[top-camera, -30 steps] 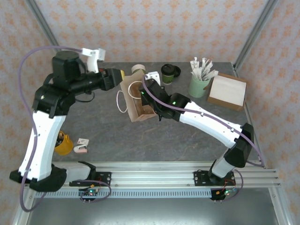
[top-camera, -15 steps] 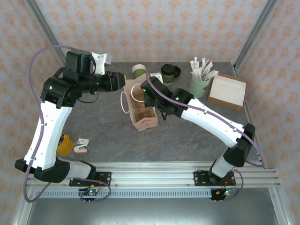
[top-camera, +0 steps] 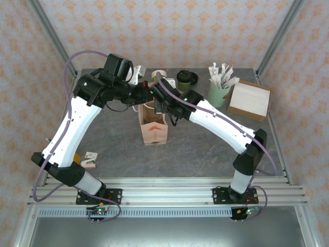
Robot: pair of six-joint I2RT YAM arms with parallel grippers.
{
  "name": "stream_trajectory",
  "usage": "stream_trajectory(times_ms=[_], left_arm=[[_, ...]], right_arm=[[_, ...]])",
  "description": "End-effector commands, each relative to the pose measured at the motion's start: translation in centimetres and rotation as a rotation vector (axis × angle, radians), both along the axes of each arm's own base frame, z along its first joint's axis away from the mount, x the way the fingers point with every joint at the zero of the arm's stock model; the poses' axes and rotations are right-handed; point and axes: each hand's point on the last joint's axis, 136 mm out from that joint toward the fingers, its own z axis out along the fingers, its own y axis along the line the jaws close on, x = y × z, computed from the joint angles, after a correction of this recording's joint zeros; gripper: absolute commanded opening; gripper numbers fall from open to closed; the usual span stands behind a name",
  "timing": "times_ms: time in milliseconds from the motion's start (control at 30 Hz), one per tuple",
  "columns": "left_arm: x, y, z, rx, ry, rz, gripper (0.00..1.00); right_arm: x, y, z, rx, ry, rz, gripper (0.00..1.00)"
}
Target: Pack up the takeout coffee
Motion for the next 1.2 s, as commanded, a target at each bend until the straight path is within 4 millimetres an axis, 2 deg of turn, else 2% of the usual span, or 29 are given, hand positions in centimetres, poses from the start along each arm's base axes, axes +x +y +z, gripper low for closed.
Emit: stream_trajectory(times_ms=[0, 100, 167, 300, 467, 600, 700, 767, 867, 1000, 1067, 1167], left_arm=[[0.8, 1.4, -0.1, 0.059, 0.001, 0.158, 0.0], [0.9, 2.7, -0.8, 0.105, -0.008, 0.224, 0.0], [0.6, 2.3, -1.8, 0.102, 0.013, 0.197, 0.0], [0.1, 2.2, -5.5, 0.175, 0.127, 0.173, 0.0], [2.2, 1.6, -5.8, 0.209, 0.09, 0.193, 0.0], [4.4, -0.1, -5.3, 0.287, 0.064, 0.179, 0.0], [5.0, 1.4, -5.7, 0.442, 0.057, 0.241, 0.0], [5.0, 2.0, -6.3, 0.476, 0.072, 0.257, 0.0], [4.4, 1.3, -7.0, 0.424, 0.084, 0.231, 0.0], [2.9, 0.7, -9.2, 0.394, 0.143, 0.186, 0.0], [2.8, 0.5, -8.5, 0.35, 0.1, 0.178, 0.0], [3.5, -1.2, -5.4, 0.199, -0.02, 0.148, 0.0]], right_arm=[[0.4, -0.5, 1.0, 0.1, 0.053, -0.068, 0.0], [0.8, -1.0, 0.6, 0.144, 0.087, -0.107, 0.0], [1.2, -1.5, 0.3, 0.198, 0.12, -0.149, 0.0], [1.4, -1.4, 0.7, 0.283, 0.143, -0.161, 0.0], [1.0, -0.6, 1.1, 0.346, 0.155, -0.139, 0.0], [0.9, -0.2, 1.5, 0.372, 0.153, -0.119, 0.0], [0.9, -0.6, 1.2, 0.38, 0.158, -0.134, 0.0], [1.0, -1.0, 1.1, 0.392, 0.16, -0.151, 0.0], [1.2, -1.9, 0.7, 0.412, 0.17, -0.19, 0.0], [1.6, -2.9, -0.2, 0.443, 0.185, -0.251, 0.0], [1.6, -3.2, -0.6, 0.44, 0.187, -0.267, 0.0], [1.5, -3.4, -1.2, 0.437, 0.199, -0.285, 0.0]])
